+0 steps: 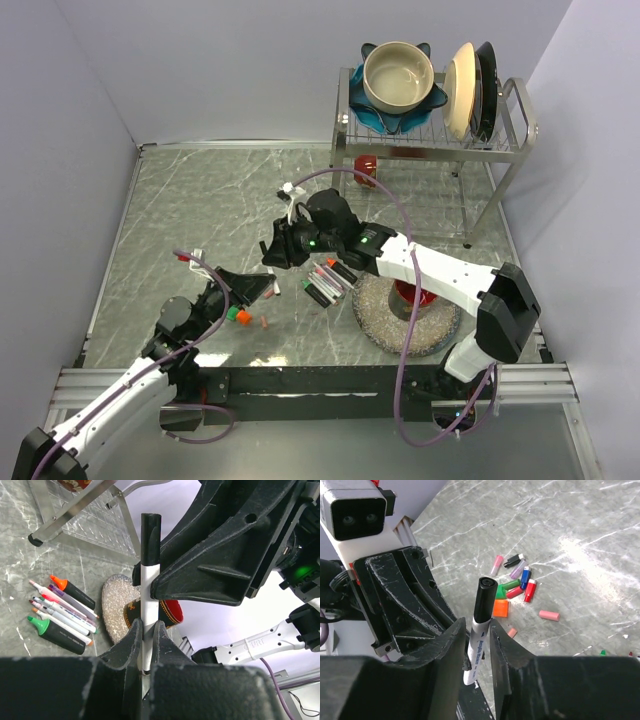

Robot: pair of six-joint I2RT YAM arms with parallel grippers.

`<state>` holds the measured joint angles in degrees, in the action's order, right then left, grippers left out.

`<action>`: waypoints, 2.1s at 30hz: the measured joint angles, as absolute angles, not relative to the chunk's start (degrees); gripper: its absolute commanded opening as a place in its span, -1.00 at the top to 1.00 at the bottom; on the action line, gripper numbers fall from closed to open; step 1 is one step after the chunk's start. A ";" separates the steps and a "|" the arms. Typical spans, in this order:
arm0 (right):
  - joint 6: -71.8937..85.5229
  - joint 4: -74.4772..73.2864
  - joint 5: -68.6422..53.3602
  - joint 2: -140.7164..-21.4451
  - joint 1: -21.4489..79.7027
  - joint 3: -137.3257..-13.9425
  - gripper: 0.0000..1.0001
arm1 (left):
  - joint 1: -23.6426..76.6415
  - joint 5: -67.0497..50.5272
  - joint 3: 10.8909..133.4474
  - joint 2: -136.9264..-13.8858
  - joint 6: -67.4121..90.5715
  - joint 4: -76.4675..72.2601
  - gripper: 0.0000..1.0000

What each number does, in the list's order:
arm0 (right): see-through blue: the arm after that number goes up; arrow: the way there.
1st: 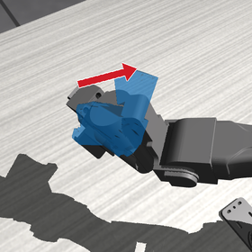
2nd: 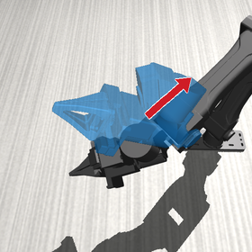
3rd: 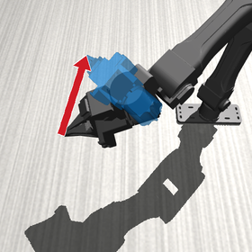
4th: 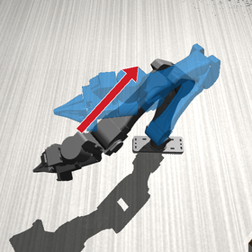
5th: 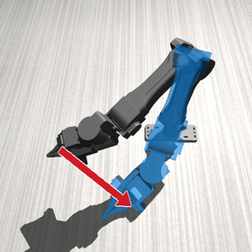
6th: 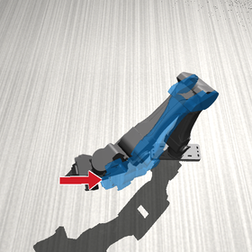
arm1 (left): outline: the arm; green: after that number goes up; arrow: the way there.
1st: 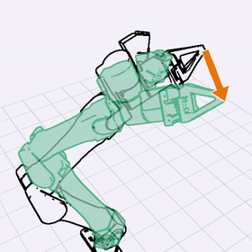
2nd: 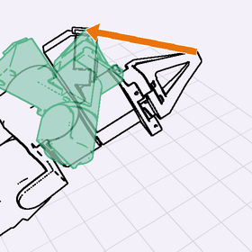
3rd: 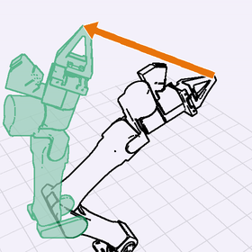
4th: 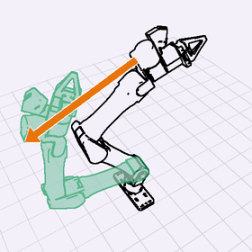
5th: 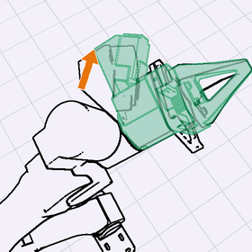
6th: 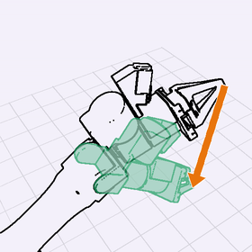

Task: Open the pen caps

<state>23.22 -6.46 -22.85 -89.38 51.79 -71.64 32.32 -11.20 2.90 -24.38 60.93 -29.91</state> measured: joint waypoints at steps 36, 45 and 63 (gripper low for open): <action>5.58 -6.85 -44.34 -82.24 42.19 -61.65 1.00 | 34.44 -6.74 8.97 -11.09 57.28 -19.33 -0.42; 2.55 -5.61 -51.77 -79.90 42.39 -58.11 1.00 | 35.35 -6.79 13.54 -29.04 57.95 -22.26 -0.41; 4.58 -3.97 -52.90 -80.07 38.28 -56.55 1.00 | 51.81 8.14 23.83 -47.51 56.69 -23.66 0.16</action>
